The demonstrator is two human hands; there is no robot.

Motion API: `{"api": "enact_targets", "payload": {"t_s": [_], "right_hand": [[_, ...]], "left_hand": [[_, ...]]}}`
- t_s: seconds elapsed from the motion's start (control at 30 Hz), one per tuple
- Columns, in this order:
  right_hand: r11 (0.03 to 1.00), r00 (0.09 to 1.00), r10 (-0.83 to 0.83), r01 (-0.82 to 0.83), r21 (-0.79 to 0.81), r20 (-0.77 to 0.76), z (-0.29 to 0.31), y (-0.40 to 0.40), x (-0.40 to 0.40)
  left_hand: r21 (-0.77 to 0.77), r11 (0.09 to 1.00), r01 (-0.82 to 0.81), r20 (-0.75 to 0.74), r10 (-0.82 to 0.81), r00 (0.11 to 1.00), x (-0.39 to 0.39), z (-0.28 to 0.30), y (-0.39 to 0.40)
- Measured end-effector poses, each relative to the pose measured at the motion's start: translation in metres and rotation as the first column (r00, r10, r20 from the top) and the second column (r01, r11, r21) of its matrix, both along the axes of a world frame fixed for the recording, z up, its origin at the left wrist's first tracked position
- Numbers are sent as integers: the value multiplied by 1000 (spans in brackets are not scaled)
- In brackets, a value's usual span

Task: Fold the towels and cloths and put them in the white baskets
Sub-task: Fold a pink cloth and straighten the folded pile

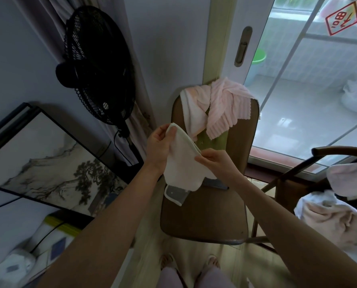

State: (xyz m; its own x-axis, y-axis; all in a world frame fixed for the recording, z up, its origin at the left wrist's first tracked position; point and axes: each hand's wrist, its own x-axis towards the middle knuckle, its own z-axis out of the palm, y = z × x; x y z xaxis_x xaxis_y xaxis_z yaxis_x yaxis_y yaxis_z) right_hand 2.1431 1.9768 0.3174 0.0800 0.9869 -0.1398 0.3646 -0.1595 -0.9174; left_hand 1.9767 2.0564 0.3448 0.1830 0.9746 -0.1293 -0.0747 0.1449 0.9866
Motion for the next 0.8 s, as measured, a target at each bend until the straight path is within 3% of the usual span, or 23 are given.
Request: {"api": "enact_targets", "payload": {"t_s": [0.1, 0.23, 0.47, 0.6, 0.7, 0.8], "right_hand": [[998, 998, -1, 5, -63, 67, -10, 0, 9], [994, 989, 25, -9, -109, 148, -21, 0, 17], [911, 909, -412, 411, 37, 67, -17, -1, 34], [877, 865, -480, 478, 49, 146, -20, -5, 42], [893, 879, -443, 450, 0, 178, -26, -14, 50], [895, 899, -436, 438, -88, 42, -28, -26, 57]], "left_hand": [[-33, 999, -39, 100, 42, 994, -3, 0, 5], [-69, 996, -57, 124, 65, 990, -3, -4, 6], [-125, 967, -223, -46, 219, 975, 7, -24, 5], [-163, 935, -316, -156, 292, 944, 17, -41, 1], [-188, 915, -357, -178, 326, 928, 26, -50, -2], [-209, 892, -401, -215, 358, 909, 31, -51, -1]]}}
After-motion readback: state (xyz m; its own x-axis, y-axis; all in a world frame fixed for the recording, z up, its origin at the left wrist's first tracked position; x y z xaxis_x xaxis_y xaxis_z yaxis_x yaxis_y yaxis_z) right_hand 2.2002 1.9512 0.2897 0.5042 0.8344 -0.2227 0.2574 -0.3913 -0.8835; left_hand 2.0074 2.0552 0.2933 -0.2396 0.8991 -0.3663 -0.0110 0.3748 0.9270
